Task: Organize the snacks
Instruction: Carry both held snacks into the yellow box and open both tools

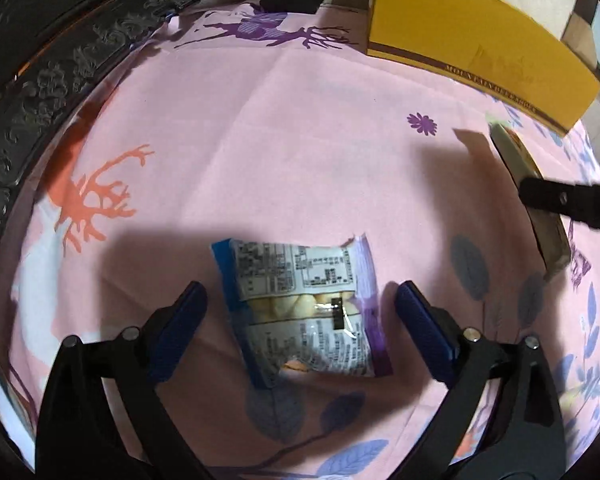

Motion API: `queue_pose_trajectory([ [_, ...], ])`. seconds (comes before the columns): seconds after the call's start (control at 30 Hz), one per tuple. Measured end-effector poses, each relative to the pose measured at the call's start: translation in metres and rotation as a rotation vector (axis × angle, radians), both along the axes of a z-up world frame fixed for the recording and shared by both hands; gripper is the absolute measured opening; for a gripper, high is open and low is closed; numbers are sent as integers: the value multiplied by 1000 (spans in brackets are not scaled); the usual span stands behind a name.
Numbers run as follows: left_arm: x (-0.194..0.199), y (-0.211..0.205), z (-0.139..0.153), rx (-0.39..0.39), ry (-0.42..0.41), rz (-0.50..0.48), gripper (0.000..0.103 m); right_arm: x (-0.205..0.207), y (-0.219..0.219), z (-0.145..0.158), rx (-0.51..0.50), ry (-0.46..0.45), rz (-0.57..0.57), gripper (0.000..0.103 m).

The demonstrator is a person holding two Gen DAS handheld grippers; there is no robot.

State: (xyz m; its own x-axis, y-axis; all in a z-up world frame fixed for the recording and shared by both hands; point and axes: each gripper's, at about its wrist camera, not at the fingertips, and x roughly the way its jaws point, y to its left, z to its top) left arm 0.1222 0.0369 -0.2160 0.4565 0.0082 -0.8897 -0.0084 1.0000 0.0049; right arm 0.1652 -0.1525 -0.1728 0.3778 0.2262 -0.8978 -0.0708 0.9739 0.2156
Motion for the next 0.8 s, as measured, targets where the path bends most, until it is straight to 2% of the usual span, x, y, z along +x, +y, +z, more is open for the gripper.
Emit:
queue_pose_trajectory([
  [0.07, -3, -1, 2, 0, -9, -10, 91, -5, -5, 0, 2, 6, -11, 25],
  [0.17, -7, -5, 7, -3, -19, -41, 68, -7, -10, -1, 18, 16, -30, 25],
  [0.27, -12, -7, 11, -5, -9, -53, 54, -9, -11, 1, 20, 9, -33, 25],
  [0.37, -11, -7, 15, -20, -3, -47, 51, -9, -14, 6, 23, -9, -38, 25],
  [0.53, -11, -13, 37, -5, -51, -68, 50, -13, -23, 21, 36, -50, -42, 25],
  [0.67, -4, -23, 67, -4, -107, -89, 50, -13, -31, 42, 41, -103, -45, 25],
  [0.8, 19, -34, 106, -29, -174, -116, 50, -8, -43, 71, 33, -177, -48, 25],
])
